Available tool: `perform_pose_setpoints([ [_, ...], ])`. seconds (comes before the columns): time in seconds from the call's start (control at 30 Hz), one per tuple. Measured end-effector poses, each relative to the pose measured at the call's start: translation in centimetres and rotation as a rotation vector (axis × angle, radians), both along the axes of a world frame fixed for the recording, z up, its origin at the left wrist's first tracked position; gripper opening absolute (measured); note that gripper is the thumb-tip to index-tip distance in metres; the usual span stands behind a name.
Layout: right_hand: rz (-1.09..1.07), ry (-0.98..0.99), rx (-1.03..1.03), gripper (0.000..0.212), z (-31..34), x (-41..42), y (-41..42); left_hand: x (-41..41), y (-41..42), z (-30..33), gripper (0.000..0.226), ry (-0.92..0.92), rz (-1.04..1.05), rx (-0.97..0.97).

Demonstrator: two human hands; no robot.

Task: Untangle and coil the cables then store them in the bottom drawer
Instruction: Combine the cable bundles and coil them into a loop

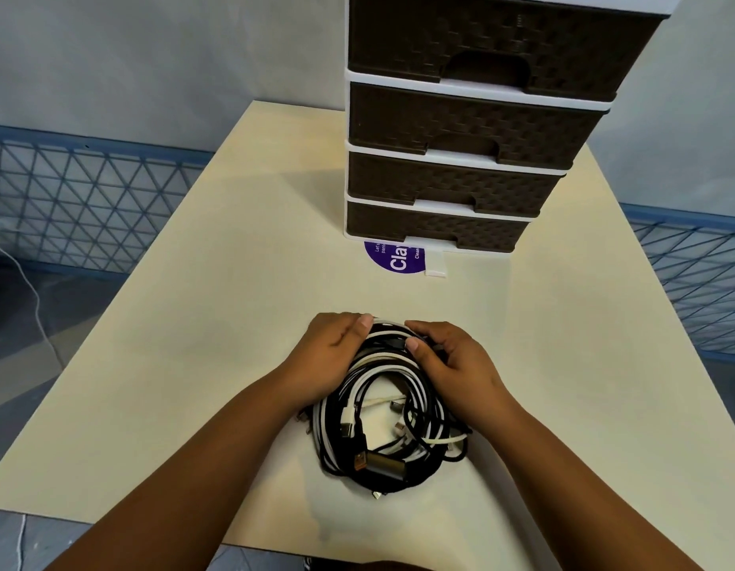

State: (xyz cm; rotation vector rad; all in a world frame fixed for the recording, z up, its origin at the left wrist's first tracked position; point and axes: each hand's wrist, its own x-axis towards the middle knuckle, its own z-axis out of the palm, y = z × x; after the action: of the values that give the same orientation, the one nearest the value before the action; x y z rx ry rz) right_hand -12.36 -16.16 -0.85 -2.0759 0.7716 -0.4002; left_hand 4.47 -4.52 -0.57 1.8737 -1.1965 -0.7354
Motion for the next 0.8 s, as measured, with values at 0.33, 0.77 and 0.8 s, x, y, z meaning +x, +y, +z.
perform_pose_setpoints([
  [0.33,-0.032,0.037,0.034,0.04,1.6,-1.2,0.5,0.4,2.6,2.6,0.05,0.22,0.158,0.073],
  [0.77,0.029,0.11,-0.042,0.049,0.9,-1.5,4.2,-3.9,4.4,-1.3,0.052,-0.098,0.151,0.039],
  [0.8,0.028,0.115,-0.054,0.048,0.8,-1.5,4.3,-3.8,4.3,-1.4,0.052,-0.108,0.148,0.032],
])
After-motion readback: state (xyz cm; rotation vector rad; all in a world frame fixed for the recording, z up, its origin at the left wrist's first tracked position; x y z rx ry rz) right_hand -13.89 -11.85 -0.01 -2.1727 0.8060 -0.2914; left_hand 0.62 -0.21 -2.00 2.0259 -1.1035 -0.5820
